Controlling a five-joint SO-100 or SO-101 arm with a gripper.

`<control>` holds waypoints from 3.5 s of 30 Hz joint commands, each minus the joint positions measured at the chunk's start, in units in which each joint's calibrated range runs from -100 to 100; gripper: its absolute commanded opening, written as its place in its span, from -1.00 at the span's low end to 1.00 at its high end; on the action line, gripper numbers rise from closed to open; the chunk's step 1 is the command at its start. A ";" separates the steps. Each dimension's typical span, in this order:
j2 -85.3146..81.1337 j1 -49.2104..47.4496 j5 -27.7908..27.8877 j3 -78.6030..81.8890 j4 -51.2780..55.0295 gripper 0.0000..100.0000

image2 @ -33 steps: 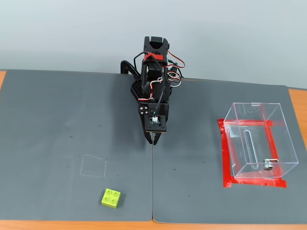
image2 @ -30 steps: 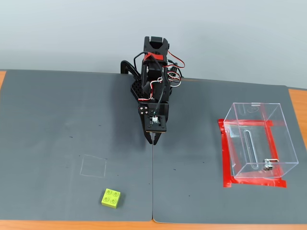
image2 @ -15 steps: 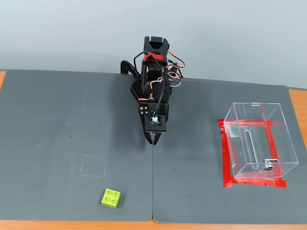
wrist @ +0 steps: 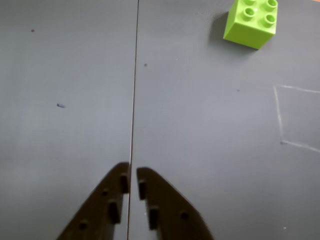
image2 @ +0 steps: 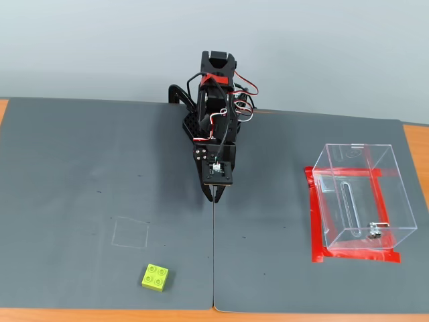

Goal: Pick the green lego block and place it into the transparent box

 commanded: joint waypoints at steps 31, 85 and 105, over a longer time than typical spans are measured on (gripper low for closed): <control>-0.43 0.16 0.16 0.09 0.13 -0.96; 18.31 18.58 0.31 -17.73 -9.76 -0.95; 62.31 19.78 1.36 -36.28 -33.38 -0.53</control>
